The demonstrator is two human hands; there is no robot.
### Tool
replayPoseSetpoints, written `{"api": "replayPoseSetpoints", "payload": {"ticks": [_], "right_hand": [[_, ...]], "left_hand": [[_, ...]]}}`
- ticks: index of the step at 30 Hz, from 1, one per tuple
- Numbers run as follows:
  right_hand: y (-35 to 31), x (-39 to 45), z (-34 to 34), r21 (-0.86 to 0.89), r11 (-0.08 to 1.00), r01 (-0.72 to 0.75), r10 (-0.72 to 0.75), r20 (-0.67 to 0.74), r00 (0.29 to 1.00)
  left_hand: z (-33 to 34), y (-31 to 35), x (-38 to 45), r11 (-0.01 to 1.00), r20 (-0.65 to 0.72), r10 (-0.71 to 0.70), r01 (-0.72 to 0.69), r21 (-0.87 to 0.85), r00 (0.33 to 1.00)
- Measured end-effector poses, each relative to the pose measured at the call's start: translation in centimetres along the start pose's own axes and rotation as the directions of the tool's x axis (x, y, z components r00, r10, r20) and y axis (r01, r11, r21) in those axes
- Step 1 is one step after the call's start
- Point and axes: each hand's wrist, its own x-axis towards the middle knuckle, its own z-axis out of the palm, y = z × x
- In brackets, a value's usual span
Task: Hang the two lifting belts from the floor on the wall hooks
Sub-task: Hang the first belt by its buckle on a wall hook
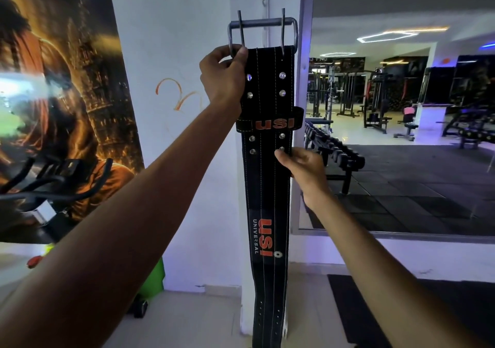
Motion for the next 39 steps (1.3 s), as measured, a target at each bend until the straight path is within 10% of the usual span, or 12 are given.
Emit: {"api": "replayPoseSetpoints", "payload": {"ticks": [12, 21, 30, 39], "right_hand": [[11.5, -10.1, -0.3, -0.190, 0.939, -0.285, 0.309, 0.107, 0.945], [-5.7, 1.7, -0.4, -0.031, 0.994, 0.108, -0.106, 0.061, 0.993], [-13.9, 6.8, 1.6, 0.060, 0.994, 0.095, -0.107, 0.235, 0.966], [-16.9, 9.0, 4.3, 0.024, 0.977, 0.212, -0.212, -0.016, 0.977]], "left_hand": [[-0.7, -0.5, 0.5, 1.000, -0.023, -0.006, 0.007, 0.011, 1.000], [-0.9, -0.7, 0.5, 1.000, -0.010, -0.023, 0.023, 0.011, 1.000], [-1.7, 0.2, 1.6, 1.000, -0.038, 0.005, -0.006, -0.027, 0.999], [-0.6, 0.1, 1.0, 0.998, 0.009, 0.008, -0.008, -0.058, 1.000]]}}
